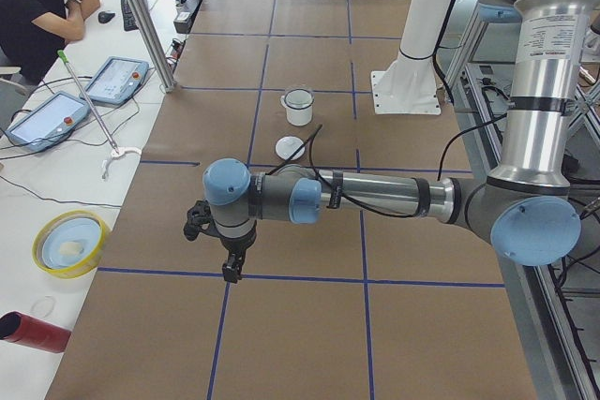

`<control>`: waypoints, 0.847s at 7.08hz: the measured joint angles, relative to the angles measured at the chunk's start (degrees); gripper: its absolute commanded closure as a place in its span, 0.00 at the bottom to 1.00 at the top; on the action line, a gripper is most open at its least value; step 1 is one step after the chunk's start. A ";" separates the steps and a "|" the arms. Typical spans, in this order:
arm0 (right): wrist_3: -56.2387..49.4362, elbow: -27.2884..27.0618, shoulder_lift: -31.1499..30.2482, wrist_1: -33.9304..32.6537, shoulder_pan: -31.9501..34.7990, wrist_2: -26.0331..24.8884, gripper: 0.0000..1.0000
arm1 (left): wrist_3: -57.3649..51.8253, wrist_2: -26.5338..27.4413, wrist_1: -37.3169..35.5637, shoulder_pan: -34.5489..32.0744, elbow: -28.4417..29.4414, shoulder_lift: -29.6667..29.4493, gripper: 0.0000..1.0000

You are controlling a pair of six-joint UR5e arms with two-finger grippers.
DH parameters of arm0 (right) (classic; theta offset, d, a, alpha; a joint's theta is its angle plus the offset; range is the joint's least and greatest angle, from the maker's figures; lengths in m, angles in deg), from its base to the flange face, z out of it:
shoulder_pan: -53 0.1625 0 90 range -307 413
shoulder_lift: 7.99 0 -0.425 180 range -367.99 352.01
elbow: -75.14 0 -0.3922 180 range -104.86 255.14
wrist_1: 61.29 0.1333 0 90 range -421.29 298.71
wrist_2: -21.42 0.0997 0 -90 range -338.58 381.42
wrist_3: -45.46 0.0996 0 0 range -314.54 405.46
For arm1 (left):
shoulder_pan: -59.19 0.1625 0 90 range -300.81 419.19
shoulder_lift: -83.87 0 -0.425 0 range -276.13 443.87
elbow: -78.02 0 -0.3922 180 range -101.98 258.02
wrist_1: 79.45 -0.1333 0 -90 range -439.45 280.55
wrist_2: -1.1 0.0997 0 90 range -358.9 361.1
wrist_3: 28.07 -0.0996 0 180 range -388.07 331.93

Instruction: Place funnel on cup

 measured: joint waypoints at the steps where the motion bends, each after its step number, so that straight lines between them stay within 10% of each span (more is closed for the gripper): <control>1: 0.00 -0.01 0.01 0.00 0.00 0.00 0.00 | 0.02 -0.03 0.08 -0.06 0.03 0.54 0.00; 6: 0.00 0.00 0.00 0.00 0.00 0.00 0.00 | 0.69 -2.87 -0.60 -0.07 0.25 2.17 0.00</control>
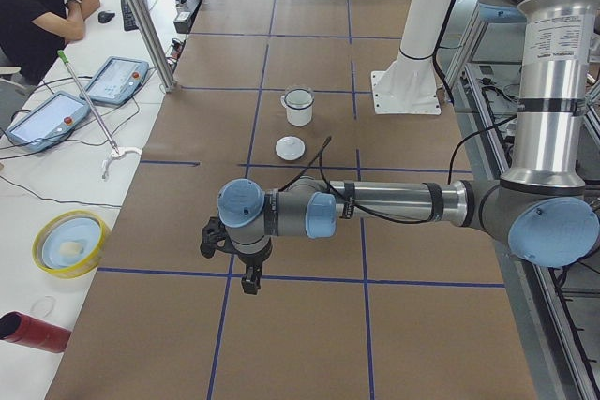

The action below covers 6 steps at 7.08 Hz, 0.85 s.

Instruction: Place funnel on cup

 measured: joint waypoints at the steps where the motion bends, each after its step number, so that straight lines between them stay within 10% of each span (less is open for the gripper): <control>1: 0.00 0.00 0.00 0.00 0.00 0.00 0.00 | 0.03 0.04 -0.36 0.03 -0.36 1.16 0.00; 6: 0.00 0.01 0.00 0.00 0.00 0.00 0.00 | 0.04 0.36 -1.09 0.04 -0.76 2.38 0.00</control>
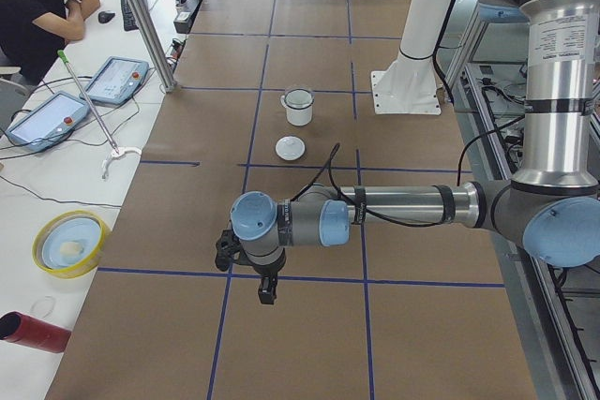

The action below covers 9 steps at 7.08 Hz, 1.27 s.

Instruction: Place funnel on cup

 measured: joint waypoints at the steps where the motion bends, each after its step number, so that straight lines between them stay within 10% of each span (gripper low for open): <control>1: 0.00 -0.01 0.00 0.00 0.00 0.00 0.00 | 0.00 0.00 -0.01 0.00 -0.14 -0.03 0.00; 9: 0.00 -0.05 0.00 0.00 0.00 0.00 0.00 | -0.04 0.01 -0.01 -0.10 -1.25 -0.16 0.00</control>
